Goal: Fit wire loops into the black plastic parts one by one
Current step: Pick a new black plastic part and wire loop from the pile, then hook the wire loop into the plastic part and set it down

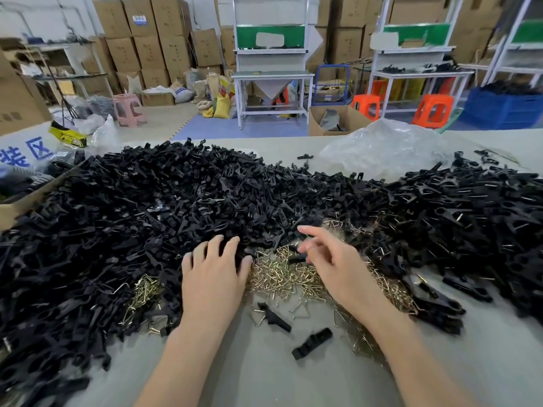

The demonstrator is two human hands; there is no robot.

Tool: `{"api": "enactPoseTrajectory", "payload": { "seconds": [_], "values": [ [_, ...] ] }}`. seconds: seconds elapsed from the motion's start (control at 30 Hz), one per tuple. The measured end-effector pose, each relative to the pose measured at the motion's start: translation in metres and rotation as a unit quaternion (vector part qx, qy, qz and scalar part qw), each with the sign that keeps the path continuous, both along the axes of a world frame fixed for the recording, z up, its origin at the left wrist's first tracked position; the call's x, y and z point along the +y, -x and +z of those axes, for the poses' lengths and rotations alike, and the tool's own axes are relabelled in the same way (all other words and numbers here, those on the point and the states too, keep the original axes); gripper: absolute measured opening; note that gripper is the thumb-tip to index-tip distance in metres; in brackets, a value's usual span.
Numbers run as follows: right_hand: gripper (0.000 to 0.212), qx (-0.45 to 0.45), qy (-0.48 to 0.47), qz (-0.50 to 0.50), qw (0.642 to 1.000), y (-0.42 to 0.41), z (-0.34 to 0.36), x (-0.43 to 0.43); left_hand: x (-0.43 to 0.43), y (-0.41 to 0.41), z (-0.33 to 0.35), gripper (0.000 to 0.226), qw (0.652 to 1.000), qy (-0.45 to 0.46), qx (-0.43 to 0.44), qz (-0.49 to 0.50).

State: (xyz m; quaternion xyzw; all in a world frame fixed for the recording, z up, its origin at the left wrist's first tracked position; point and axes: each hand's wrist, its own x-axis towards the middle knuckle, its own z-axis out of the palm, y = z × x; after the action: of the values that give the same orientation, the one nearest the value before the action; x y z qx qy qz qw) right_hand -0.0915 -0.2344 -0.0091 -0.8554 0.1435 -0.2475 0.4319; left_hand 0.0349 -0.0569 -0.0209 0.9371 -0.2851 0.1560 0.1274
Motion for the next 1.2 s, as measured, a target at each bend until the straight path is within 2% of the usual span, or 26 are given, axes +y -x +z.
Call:
{"api": "enactPoseTrajectory", "payload": {
  "seconds": [0.07,0.23,0.47,0.57,0.67,0.7,0.77,0.87,0.93,1.0,1.1,1.2],
  "values": [
    [0.032,0.015,0.032,-0.004,0.999,0.001,-0.005,-0.001,-0.002,0.0,0.0,0.038,1.0,0.012,-0.006,-0.009],
    [0.03,0.02,0.025,-0.009,0.999,0.001,-0.007,-0.001,-0.005,0.003,-0.001,0.018,0.999,0.038,-0.021,-0.026],
    [0.031,0.016,0.037,-0.009,0.999,0.001,-0.005,0.0,-0.006,0.002,0.0,0.013,0.985,0.152,-0.055,-0.056],
    [0.033,0.01,0.031,-0.008,0.999,0.002,-0.005,0.001,-0.005,0.004,0.005,0.012,0.975,0.193,-0.098,-0.051],
    [0.034,-0.033,0.044,-0.029,0.998,0.003,0.0,0.004,-0.005,0.006,0.012,0.012,0.961,0.228,-0.139,-0.071],
    [0.032,-0.051,0.047,-0.037,0.997,0.004,0.001,0.005,-0.005,0.009,0.014,0.012,0.957,0.25,-0.115,-0.094],
    [0.033,-0.069,0.003,-0.031,0.997,0.004,0.004,0.008,-0.009,0.022,0.02,0.009,0.935,0.32,0.023,-0.154],
    [0.044,-0.064,-0.203,0.059,0.975,-0.001,0.005,0.02,-0.02,0.044,0.023,0.007,0.848,0.413,0.237,-0.23],
    [0.035,-0.1,-0.306,0.104,0.941,-0.005,0.005,0.026,-0.024,0.05,0.023,0.012,0.788,0.453,0.333,-0.252],
    [0.027,-0.138,-0.344,0.111,0.922,-0.005,0.007,0.028,-0.026,0.051,0.024,0.021,0.755,0.465,0.38,-0.264],
    [0.02,-0.15,-0.339,0.089,0.925,-0.006,0.007,0.027,-0.026,0.049,0.024,0.024,0.746,0.461,0.394,-0.277],
    [0.018,-0.161,-0.372,0.044,0.913,-0.007,0.007,0.024,-0.027,0.048,0.023,0.023,0.741,0.483,0.39,-0.256]
  ]
}}
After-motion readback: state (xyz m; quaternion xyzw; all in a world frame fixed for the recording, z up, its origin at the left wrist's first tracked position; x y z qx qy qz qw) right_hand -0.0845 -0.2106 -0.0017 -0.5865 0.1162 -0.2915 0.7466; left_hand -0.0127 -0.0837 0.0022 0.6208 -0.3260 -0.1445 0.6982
